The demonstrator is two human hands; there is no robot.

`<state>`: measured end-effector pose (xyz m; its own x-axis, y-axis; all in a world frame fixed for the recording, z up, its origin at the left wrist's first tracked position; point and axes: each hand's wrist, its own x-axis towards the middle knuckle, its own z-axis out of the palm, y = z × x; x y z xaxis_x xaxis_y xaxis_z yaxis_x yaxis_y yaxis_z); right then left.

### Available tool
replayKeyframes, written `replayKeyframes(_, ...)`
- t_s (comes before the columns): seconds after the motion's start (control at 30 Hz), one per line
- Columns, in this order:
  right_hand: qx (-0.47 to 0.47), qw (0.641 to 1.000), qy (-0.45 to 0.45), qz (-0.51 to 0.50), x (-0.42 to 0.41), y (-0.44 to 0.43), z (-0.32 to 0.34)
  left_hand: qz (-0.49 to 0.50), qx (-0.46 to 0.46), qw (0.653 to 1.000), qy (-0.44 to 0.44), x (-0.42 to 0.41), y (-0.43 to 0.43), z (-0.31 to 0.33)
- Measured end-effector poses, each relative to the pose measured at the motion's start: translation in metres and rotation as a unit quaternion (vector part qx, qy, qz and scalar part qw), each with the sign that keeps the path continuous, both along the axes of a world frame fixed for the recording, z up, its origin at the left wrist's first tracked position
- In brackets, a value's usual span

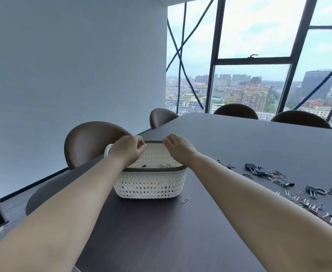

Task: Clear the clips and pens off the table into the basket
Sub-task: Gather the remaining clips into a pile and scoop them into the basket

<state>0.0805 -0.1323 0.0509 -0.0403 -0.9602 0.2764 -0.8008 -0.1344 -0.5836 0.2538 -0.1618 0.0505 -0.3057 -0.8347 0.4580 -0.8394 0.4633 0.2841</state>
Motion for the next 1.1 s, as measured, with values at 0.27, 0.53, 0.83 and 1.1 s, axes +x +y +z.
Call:
replayKeyframes(0.27, -0.110, 0.994, 0.015, -0.022, -0.014, 0.033, -0.008, -0.031, -0.089, 0.995, -0.033, -0.001, 0.021, -0.014)
replayKeyframes(0.53, -0.059, 0.985, 0.071, -0.143, -0.106, 0.061, -0.055, -0.232, -0.245, 0.938, -0.074, -0.075, 0.062, -0.051)
replayKeyframes(0.83, 0.100, 0.978, 0.172, -0.067, -0.153, 0.001, -0.100, -0.200, 0.169, 0.947, -0.187, -0.145, 0.038, -0.130)
replayKeyframes(1.1, 0.156, 0.968, 0.197, 0.018, -0.177, -0.108, -0.111, -0.061, 0.197, 0.972, -0.112, -0.180, -0.023, -0.137)
